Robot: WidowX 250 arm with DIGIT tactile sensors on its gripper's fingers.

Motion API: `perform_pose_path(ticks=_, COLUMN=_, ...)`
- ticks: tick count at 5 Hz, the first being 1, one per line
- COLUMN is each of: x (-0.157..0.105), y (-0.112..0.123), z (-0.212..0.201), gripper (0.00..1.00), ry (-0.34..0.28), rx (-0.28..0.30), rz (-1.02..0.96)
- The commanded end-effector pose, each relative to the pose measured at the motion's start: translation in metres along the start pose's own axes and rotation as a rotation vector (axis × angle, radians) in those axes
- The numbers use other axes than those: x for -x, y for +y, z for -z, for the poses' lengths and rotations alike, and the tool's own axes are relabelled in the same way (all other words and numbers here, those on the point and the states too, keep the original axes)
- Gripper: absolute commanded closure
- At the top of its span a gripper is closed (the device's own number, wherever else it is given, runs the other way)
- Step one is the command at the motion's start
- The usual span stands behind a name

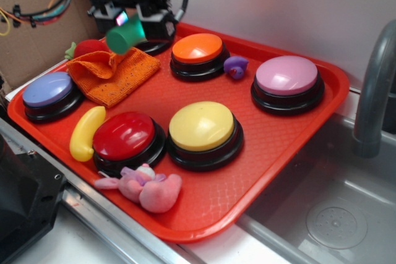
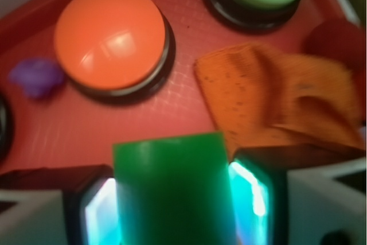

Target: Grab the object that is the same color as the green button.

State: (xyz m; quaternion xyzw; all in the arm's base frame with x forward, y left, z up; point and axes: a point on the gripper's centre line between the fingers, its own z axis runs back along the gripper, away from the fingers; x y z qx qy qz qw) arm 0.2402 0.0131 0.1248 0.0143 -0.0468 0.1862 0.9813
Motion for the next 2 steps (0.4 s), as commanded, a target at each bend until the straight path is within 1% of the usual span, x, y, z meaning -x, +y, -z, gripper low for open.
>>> perform_pose_path(ticks=1, x=0.0058, y=0.0119, z=-0.0694, gripper=1.00, ry=-0.173, rx=0.106, rz=0.127)
perform_pose_path(ticks=2, x=0.0040, y=0.0188, z=-0.0662, gripper=1.00, ry=-0.139, rx=0.094, rz=0.097)
